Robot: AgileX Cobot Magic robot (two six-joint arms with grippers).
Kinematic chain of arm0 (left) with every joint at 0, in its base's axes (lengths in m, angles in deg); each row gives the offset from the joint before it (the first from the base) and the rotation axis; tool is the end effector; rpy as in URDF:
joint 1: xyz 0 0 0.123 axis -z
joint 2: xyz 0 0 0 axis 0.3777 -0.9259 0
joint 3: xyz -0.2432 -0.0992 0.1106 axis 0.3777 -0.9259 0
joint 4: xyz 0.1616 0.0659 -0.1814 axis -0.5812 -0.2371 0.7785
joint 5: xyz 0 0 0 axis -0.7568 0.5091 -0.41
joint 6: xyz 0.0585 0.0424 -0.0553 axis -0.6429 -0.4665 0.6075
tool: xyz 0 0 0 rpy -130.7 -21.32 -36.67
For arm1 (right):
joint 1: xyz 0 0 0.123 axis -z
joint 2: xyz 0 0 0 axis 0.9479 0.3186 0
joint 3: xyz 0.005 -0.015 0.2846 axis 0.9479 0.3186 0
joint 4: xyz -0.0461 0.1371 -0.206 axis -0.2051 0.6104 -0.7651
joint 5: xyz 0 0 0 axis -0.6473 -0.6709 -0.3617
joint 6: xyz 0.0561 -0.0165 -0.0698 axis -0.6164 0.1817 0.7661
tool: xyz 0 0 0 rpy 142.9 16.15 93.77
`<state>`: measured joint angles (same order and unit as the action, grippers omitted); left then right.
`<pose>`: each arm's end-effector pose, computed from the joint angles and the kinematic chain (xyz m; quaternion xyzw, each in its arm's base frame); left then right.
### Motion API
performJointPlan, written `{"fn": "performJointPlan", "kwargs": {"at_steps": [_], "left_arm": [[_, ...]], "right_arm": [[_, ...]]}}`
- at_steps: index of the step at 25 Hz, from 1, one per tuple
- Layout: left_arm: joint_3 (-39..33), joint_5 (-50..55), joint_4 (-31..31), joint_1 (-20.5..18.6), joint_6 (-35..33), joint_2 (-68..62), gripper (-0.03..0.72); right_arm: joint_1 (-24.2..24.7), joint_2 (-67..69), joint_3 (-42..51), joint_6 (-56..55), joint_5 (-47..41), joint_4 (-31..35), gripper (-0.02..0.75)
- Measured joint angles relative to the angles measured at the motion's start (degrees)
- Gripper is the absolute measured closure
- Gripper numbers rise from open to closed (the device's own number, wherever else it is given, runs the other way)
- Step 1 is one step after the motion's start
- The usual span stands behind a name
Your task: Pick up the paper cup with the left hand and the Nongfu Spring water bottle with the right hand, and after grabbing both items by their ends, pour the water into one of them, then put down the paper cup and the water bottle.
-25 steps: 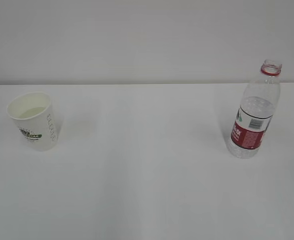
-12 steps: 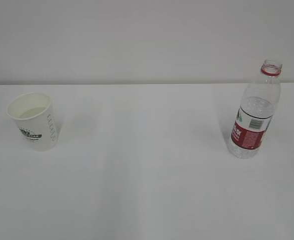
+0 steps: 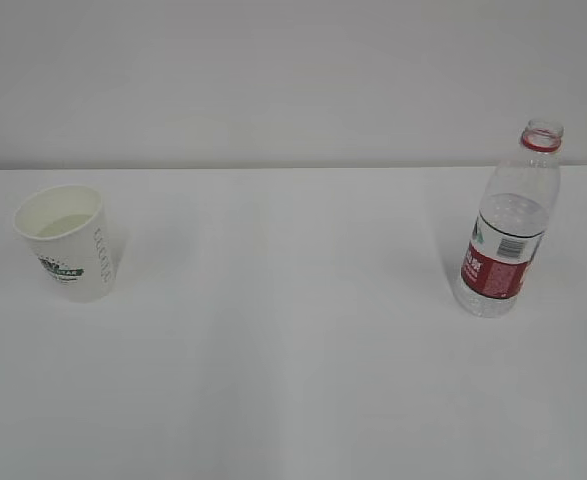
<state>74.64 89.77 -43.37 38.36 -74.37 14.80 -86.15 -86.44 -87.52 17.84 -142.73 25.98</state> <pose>-0.0223 0.0105 0.2839 0.0296 0.8848 -0.0907 0.4562 -0.0343 -0.0219 0.3022 -0.0019 0.8608 0.0501 0.5065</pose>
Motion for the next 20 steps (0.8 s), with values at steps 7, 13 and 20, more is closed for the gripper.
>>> {"fn": "performJointPlan", "kwargs": {"at_steps": [7, 13, 20], "left_arm": [[-0.97, -0.35, -0.12, 0.00, 0.00, 0.00, 0.307], [-1.10, -1.70, -1.47, 0.00, 0.00, 0.00, 0.307], [-1.42, -3.14, -2.40, 0.00, 0.00, 0.00, 0.307]], "right_arm": [[0.00, 0.00, 2.42, 0.12, 0.00, -2.19, 0.150], [0.00, 0.00, 6.35, 0.12, 0.00, -2.31, 0.150], [0.00, 0.00, 8.06, 0.12, 4.26, -2.31, 0.151]]}}
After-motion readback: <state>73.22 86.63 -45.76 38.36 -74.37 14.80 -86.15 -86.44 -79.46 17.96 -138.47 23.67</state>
